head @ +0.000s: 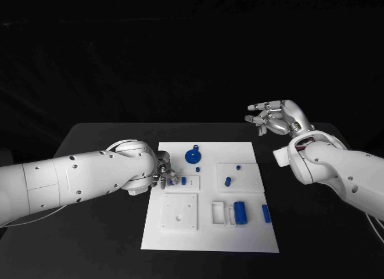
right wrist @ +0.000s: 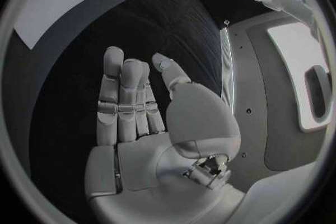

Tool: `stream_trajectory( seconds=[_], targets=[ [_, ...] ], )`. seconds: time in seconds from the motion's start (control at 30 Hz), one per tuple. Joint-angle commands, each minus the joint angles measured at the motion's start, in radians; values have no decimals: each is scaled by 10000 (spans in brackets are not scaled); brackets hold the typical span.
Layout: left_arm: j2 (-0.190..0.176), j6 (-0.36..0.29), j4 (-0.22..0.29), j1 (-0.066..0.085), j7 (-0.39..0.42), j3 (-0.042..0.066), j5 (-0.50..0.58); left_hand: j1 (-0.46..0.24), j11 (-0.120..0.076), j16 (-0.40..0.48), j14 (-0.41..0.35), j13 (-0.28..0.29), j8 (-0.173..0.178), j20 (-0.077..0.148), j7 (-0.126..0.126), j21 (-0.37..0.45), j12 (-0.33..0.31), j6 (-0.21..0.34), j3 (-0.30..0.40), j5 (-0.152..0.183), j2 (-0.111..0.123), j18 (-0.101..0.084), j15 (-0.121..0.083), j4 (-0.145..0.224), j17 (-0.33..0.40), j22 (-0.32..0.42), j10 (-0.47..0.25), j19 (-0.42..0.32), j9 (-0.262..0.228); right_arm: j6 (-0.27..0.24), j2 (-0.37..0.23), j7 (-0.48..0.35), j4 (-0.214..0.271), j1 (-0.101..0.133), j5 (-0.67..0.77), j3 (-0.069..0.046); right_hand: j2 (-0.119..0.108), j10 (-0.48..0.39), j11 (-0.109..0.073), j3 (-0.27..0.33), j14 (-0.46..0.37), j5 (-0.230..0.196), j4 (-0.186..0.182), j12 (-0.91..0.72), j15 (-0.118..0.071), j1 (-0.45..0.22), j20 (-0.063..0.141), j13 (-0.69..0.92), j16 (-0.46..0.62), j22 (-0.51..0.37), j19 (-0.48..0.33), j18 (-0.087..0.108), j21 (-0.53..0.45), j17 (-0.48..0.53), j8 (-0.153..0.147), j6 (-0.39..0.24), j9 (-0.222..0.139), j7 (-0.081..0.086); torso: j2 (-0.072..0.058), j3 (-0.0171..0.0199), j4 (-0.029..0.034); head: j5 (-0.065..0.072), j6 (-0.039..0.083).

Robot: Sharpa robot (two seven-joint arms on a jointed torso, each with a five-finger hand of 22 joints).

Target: Assemble the parts on the task board

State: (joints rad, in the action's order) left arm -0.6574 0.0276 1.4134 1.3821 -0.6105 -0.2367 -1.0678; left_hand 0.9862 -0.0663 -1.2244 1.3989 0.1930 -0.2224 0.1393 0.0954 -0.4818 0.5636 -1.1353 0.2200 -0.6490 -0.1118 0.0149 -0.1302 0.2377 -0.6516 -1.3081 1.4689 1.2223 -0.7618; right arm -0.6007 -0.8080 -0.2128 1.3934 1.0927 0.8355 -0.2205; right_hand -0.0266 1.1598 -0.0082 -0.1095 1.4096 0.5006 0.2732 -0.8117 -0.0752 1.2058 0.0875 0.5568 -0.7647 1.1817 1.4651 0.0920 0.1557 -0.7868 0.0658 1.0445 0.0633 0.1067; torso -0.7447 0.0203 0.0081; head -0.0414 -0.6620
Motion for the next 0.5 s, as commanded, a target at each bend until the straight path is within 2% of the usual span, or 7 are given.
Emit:
stream_trajectory(
  seconds=[0.03, 0.07, 0.23, 0.5],
  targets=[
    [91, 224, -5, -80, 169, -42, 101, 146, -123, 76, 48, 13, 65, 4, -1367, 47, 42, -1730, -89, 409, -111, -61, 13, -215, 29, -174, 475, 76, 57, 144, 9, -113, 5, -8, 7, -6, 7, -71, -10, -62, 22, 36, -21, -31, -4, -68, 63, -8, 50, 15, 304, 44, -34, -10, -43, 27, -10, 19, 2, 2, -7, 11, 16],
    [96, 214, -17, -80, 164, -42, 97, 352, -122, 120, 56, 19, 128, 11, -1362, 98, 14, -1746, -189, 435, -61, -72, 11, -424, 47, -181, 478, 107, 66, 145, 8, -112, 5, -8, 7, -6, 1, -73, -10, -101, 24, 41, -19, -34, -4, -84, 62, -10, 52, 21, 304, 46, -38, -10, -43, 27, -10, 21, -3, 5, -7, 13, 22],
    [111, 179, -76, -80, 148, -42, 74, 446, -115, 177, 44, 17, 168, 10, -1355, 146, -12, -1729, -183, 568, -46, -74, 11, -602, 111, -181, 478, 120, 56, 151, 5, -110, 4, -9, 8, -6, 0, -73, -10, -106, 24, 42, -19, -34, -4, -86, 62, -10, 52, 21, 304, 47, -38, -10, -43, 26, -10, 21, -1, 0, -10, 19, 19],
    [129, 209, -169, -80, 102, -41, 57, 560, -115, 225, 33, 24, 242, 6, -1368, 229, -37, -1727, -417, 795, 203, -88, 9, -1206, 140, -186, 477, 155, 59, 173, -5, -108, 37, -13, 19, -6, 3, -76, -9, -117, 20, 49, -29, -33, -2, -99, 61, -12, 55, 22, 301, 46, -42, -10, -42, 26, -10, 21, 3, -6, 0, 30, 25]
  ],
)
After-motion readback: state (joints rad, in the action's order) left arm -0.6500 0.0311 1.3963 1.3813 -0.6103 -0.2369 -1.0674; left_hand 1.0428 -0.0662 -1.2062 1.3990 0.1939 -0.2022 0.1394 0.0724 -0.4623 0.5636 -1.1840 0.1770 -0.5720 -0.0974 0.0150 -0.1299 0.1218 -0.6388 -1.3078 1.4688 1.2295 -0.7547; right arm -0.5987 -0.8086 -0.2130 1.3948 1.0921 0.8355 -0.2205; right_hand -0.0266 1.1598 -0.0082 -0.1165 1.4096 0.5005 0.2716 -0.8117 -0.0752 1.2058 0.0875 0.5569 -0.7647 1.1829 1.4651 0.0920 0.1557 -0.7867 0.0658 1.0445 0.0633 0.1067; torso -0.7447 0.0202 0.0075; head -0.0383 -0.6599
